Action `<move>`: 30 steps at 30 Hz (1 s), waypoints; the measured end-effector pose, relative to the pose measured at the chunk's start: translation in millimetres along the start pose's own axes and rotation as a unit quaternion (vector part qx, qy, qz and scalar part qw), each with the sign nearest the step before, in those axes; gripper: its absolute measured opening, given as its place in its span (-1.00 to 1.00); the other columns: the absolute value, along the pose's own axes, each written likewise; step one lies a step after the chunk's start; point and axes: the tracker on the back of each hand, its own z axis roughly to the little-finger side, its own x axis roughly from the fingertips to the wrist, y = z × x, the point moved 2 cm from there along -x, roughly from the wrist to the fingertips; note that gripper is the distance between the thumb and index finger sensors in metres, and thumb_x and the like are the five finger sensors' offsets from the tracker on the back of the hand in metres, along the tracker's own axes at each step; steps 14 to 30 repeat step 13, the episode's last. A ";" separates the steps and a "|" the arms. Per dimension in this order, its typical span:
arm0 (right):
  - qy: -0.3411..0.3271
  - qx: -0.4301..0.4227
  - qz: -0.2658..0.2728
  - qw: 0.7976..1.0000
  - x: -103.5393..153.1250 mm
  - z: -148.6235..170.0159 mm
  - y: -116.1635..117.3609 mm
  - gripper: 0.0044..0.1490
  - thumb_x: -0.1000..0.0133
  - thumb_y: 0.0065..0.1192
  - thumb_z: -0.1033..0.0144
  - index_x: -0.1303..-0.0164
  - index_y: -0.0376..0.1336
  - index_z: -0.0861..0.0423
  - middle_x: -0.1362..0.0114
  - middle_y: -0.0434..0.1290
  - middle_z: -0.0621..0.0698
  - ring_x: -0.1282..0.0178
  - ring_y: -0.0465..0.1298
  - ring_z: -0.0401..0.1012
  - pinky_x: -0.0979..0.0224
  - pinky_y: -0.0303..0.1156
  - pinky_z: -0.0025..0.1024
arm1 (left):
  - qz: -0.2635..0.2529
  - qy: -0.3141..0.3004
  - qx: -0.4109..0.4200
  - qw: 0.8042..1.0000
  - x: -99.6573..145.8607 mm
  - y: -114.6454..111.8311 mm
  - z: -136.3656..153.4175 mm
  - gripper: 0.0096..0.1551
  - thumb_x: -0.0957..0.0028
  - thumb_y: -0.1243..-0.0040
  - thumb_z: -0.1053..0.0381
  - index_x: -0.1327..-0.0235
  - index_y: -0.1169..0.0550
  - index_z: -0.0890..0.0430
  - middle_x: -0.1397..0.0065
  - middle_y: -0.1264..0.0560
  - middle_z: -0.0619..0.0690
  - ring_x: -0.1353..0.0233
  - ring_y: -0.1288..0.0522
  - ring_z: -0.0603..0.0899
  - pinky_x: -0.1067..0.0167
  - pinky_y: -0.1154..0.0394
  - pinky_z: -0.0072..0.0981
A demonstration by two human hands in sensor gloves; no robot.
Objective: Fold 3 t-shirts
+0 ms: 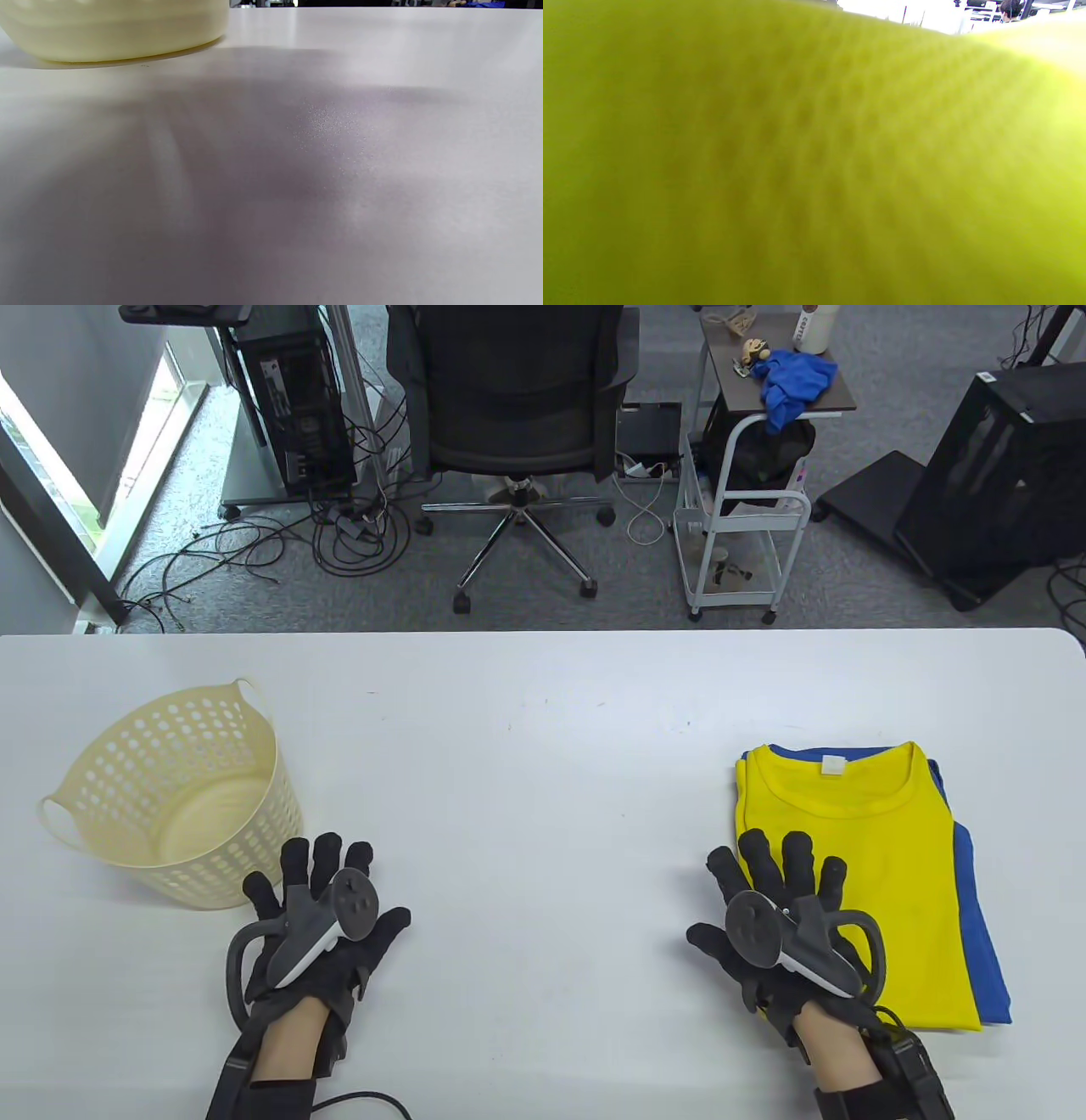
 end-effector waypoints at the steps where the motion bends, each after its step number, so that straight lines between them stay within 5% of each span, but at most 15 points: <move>1: 0.001 -0.001 -0.002 1.000 -0.2 0.6 0.4 0.09 0.18 -0.33 -0.52 -0.52 -0.37 -0.26 -0.76 -0.43 0.02 -0.70 -0.43 0.30 -0.53 -0.47 0.51 | 0.001 0.000 -0.003 1.000 -0.1 -0.5 -1.0 0.15 0.35 0.56 -0.66 -0.52 0.41 -0.30 -0.69 0.49 -0.14 -0.63 0.60 0.18 -0.47 0.52 0.42; 30: -0.011 -0.003 -0.013 1.000 -0.3 -3.5 5.6 0.09 0.18 -0.31 -0.50 -0.52 -0.36 -0.26 -0.76 -0.43 0.03 -0.70 -0.43 0.30 -0.53 -0.49 0.51 | 0.006 -0.005 -0.001 1.000 0.0 -1.3 -2.7 0.14 0.34 0.53 -0.65 -0.53 0.39 -0.31 -0.70 0.46 -0.14 -0.64 0.58 0.18 -0.47 0.51 0.42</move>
